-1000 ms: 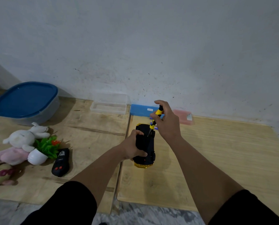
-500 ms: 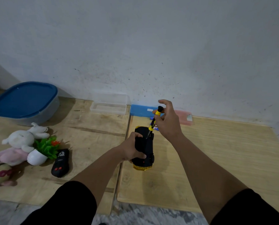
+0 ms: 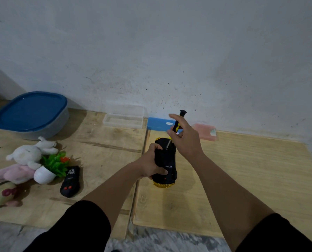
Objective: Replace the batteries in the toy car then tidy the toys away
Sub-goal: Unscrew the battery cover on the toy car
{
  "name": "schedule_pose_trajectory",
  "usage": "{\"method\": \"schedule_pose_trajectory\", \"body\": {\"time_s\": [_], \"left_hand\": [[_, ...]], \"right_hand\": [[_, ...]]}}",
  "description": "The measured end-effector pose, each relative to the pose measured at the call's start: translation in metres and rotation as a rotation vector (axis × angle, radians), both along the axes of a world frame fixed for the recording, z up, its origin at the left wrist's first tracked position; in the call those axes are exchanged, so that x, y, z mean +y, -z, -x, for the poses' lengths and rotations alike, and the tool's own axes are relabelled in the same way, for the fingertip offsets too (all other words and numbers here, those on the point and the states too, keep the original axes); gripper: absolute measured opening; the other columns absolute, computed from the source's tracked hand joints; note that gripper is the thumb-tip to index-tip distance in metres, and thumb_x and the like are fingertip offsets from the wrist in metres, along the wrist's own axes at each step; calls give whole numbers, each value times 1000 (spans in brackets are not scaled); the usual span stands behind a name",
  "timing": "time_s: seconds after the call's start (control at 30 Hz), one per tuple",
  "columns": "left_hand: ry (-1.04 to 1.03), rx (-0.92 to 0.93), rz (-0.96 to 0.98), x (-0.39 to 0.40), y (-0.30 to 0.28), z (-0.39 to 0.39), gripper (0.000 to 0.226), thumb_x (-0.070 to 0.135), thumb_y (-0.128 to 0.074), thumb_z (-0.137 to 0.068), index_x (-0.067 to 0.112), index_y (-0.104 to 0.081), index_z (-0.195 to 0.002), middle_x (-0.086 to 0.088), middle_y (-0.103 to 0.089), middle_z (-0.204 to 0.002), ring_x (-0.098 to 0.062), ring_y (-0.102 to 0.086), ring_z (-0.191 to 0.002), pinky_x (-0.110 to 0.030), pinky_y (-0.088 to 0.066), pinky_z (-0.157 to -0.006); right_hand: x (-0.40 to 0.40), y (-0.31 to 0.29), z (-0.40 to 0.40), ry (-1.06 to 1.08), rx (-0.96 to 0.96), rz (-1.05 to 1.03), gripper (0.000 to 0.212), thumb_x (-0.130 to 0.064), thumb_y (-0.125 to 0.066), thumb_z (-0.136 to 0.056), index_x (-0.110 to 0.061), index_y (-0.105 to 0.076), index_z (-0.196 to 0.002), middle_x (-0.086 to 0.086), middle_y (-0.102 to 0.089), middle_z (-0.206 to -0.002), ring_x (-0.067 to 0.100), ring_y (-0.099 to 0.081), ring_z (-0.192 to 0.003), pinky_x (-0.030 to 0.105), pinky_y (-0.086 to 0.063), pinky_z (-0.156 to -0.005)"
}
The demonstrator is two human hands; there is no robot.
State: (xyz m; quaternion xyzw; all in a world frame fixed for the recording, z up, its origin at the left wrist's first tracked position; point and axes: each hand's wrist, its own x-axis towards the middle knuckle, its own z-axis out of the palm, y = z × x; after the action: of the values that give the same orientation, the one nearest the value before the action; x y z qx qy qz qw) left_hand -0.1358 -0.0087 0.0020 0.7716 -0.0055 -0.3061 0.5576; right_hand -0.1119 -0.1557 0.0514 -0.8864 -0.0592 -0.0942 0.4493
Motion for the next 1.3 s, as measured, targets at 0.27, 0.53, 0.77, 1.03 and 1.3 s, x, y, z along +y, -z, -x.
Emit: {"method": "schedule_pose_trajectory", "body": {"time_s": [0.27,0.53,0.77,1.03,1.3], "left_hand": [[10,-24,-52,1,-2,2,74,0,-76,-72,28,-28,-121,-11,-50,-123,-32,-56,-108,-54,-56,-76],[-24,-47,-64,15,18,8,77,1,-77,-72,28,-27,-124,-10,-48,-124,-30,-55,-110,-48,-57,-78],[-48,-12,-57,18,46,13,74,-1,-75,-73,24,-29,-125,-7,-49,-121,-27,-55,-108,-47,-55,-84],[-33,30,-94,8,69,21,74,1,-76,-74,25,-29,-126,-5,-48,-120,-23,-53,-109,-32,-55,-71],[-22,43,-65,2,69,19,74,-1,-75,-74,24,-30,-127,-6,-48,-122,-16,-53,-104,-22,-52,-62]], "right_hand": [[2,10,9,50,17,-14,45,-13,-54,-93,-32,-45,-133,-8,-46,-69,7,-48,-66,14,-39,-62],[-24,41,21,101,155,138,61,-14,-41,-99,-31,-10,-149,4,-53,-93,17,-50,-82,25,-35,-72],[-59,126,70,112,484,305,71,-12,-38,-98,-24,10,-149,14,-47,-130,29,-51,-106,27,-33,-76],[-61,152,79,156,569,490,63,-15,-33,-99,-15,4,-150,13,-31,-135,30,-51,-107,32,-41,-80],[-70,152,80,143,518,448,58,-35,-32,-100,-25,-5,-150,10,-34,-121,18,-43,-80,26,-42,-72]]}}
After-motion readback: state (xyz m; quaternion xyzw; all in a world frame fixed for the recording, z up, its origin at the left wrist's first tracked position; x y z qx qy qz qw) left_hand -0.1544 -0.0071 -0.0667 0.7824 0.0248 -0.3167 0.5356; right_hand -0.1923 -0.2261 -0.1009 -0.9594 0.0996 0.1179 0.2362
